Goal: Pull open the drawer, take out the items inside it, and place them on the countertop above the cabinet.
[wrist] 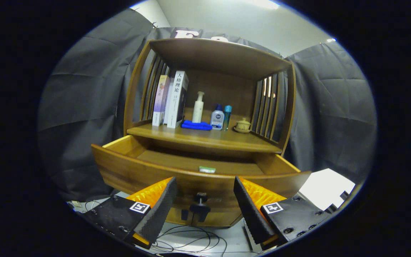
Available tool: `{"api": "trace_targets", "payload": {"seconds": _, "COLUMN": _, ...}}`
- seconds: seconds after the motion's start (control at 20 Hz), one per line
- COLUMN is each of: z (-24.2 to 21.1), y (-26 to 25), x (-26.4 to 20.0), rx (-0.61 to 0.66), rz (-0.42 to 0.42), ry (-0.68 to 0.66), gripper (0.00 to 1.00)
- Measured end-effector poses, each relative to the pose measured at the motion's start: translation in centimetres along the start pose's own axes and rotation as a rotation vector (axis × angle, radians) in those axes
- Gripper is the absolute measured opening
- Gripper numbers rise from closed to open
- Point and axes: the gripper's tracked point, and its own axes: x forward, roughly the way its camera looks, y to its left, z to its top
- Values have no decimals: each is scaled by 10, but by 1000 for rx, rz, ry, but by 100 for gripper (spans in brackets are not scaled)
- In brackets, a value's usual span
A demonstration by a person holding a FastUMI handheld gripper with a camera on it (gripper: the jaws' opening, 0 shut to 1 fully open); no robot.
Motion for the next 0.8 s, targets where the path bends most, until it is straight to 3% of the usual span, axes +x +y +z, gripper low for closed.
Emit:
{"api": "trace_targets", "payload": {"seconds": 0.3, "z": 39, "y": -11, "x": 43, "rx": 14, "rz": -65, "ry": 76, "gripper": 97}}
{"api": "trace_targets", "payload": {"seconds": 0.5, "z": 36, "y": -18, "x": 75, "rx": 16, "rz": -98, "ry": 211, "gripper": 98}}
{"api": "trace_targets", "payload": {"seconds": 0.8, "z": 13, "y": -13, "x": 121, "rx": 71, "rz": -81, "ry": 380, "gripper": 98}}
